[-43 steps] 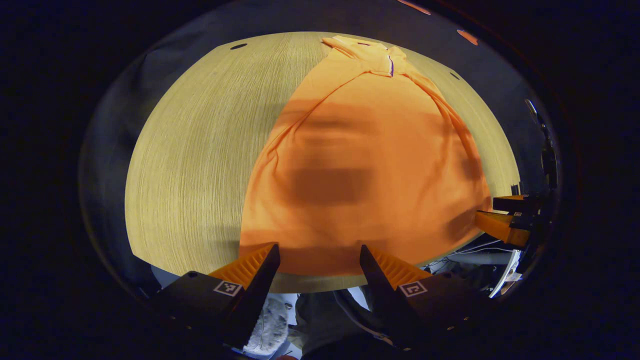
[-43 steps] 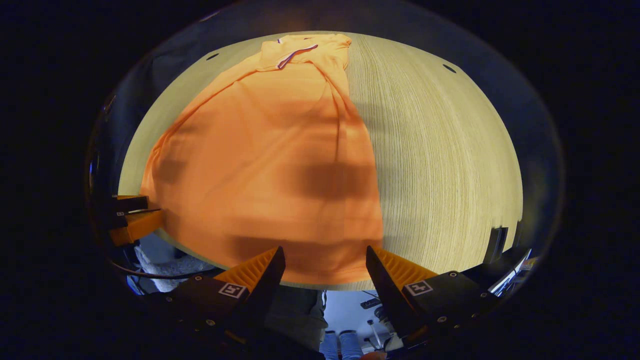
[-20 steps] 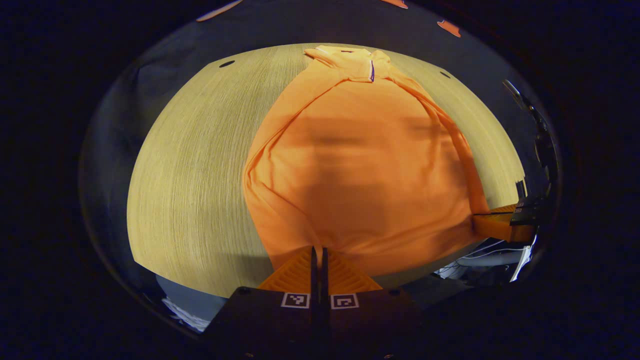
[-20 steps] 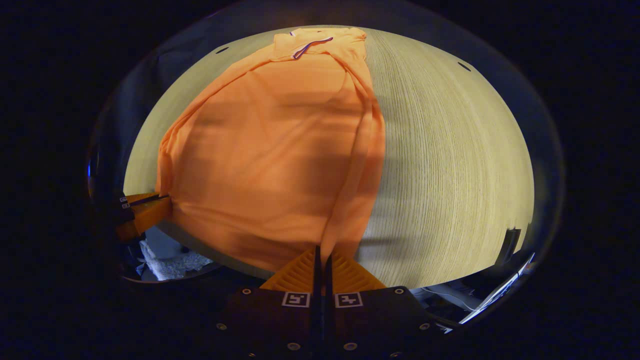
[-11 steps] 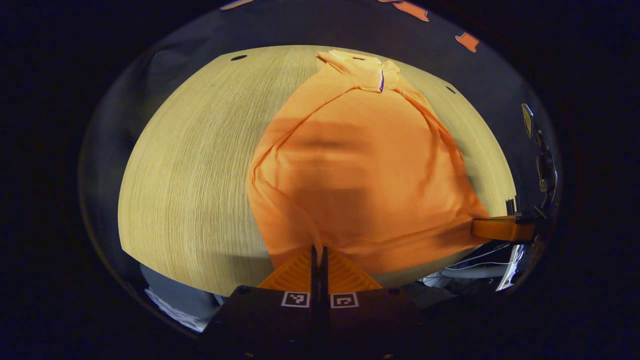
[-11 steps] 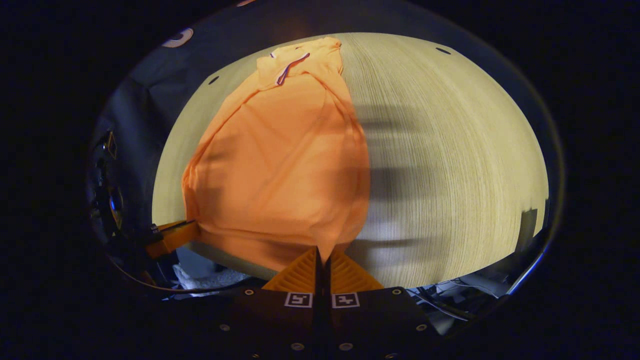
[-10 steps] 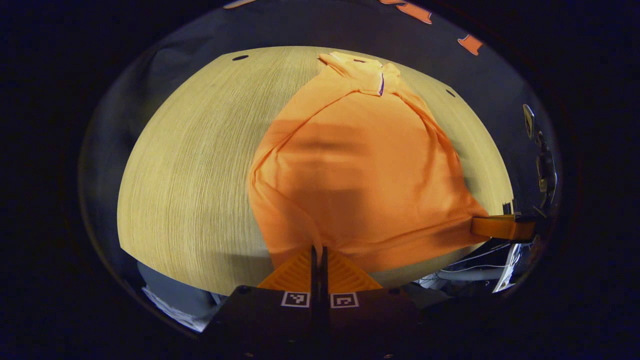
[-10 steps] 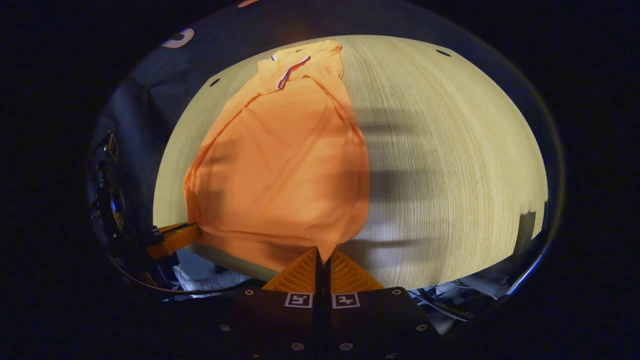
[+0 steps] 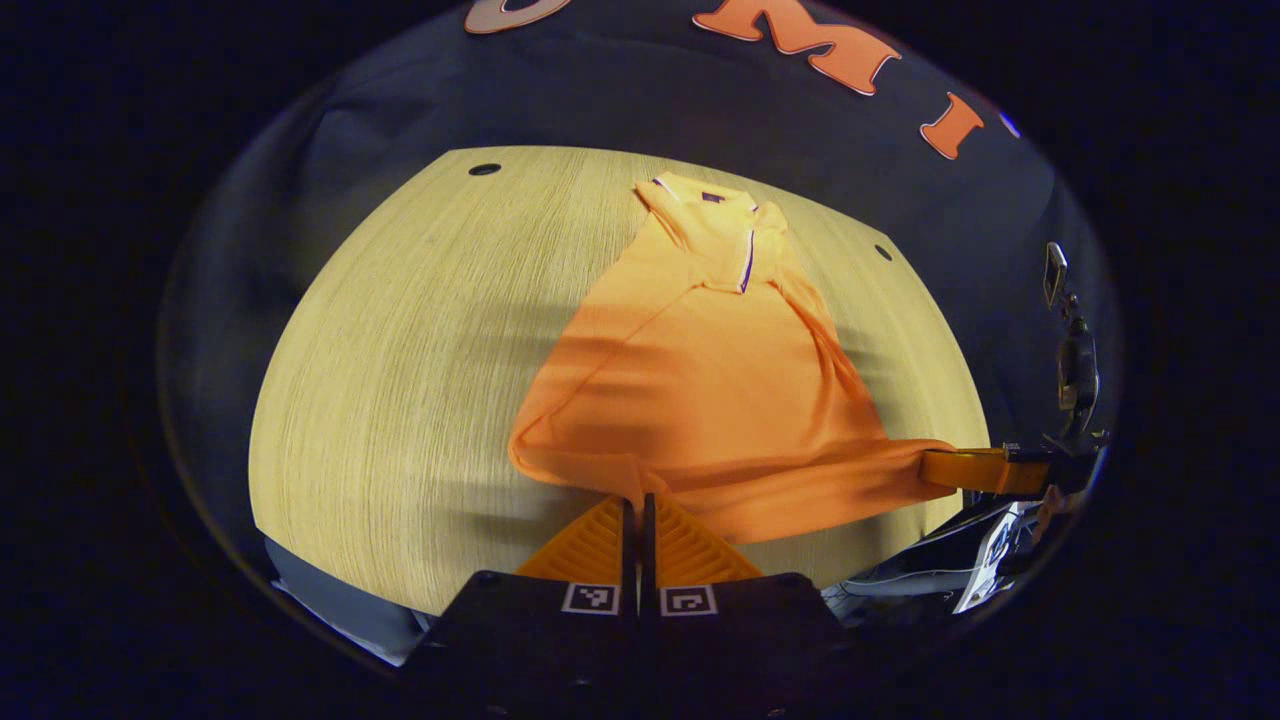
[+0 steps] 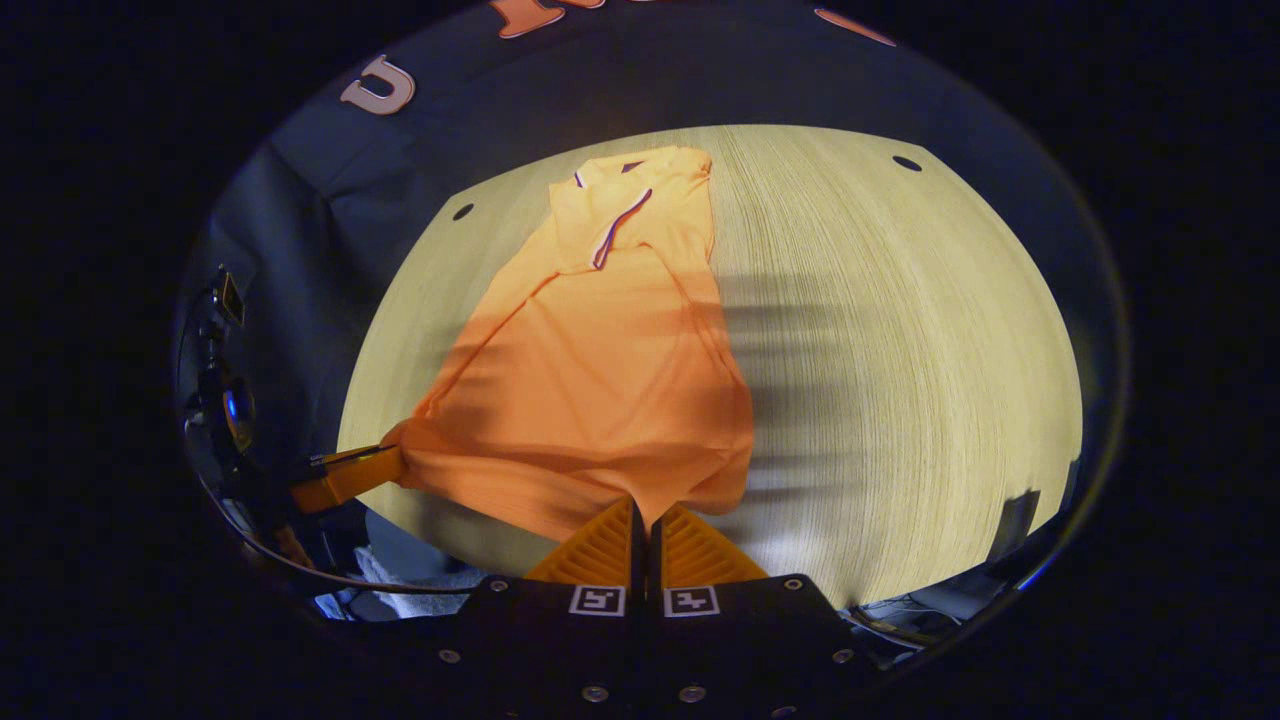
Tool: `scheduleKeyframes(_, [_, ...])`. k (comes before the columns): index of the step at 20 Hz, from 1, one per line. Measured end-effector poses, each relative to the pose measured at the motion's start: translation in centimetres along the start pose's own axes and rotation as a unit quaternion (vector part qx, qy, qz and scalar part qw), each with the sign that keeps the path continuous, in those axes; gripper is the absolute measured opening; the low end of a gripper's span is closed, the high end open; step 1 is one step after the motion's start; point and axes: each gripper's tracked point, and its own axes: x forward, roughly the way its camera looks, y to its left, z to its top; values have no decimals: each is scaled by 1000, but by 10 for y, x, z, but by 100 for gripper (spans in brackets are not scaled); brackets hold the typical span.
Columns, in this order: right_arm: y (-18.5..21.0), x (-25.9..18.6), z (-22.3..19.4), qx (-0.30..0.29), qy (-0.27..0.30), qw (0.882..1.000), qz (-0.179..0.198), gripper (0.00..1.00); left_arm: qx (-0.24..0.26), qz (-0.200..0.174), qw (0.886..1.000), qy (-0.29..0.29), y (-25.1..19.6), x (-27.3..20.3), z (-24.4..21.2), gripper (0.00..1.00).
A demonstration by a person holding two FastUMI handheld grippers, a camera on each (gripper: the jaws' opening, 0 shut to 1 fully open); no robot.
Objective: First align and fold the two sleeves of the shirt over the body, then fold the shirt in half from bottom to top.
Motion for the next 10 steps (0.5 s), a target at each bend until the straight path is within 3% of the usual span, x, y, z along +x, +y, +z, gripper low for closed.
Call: scheduleKeyframes(10, [-6, -2, 104, -22, -67, 997, -10, 0, 18, -23, 998, -63, -22, 21, 90, 1])
